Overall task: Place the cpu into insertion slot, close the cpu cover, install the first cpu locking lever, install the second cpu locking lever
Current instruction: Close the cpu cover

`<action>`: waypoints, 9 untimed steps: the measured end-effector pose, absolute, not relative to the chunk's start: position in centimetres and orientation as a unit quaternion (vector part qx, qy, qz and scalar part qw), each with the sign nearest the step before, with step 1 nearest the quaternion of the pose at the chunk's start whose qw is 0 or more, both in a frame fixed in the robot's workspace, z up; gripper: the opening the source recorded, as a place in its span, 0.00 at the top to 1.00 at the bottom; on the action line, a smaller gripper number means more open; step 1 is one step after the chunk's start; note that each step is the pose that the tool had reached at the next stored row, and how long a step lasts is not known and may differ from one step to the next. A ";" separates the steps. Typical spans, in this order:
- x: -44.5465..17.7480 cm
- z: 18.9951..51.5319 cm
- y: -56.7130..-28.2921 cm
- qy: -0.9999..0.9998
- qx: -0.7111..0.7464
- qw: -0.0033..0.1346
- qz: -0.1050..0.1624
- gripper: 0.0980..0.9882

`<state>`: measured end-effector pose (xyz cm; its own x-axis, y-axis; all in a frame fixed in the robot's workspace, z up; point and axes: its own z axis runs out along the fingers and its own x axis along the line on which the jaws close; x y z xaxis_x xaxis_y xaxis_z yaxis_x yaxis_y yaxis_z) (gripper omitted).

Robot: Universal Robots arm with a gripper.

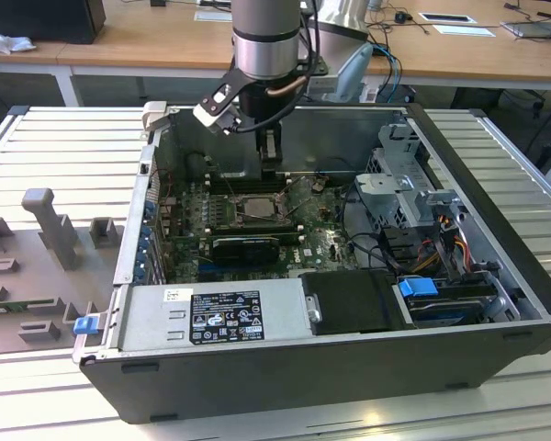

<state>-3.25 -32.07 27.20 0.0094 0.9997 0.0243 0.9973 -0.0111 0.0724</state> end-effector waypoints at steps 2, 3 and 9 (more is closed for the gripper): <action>-2.9 27.2 -32.1 0.703 0.710 0.017 0.034 0.99; -2.9 27.2 -32.1 0.703 0.710 0.017 0.034 0.99; -2.8 28.0 -32.1 0.703 0.710 0.017 0.034 0.99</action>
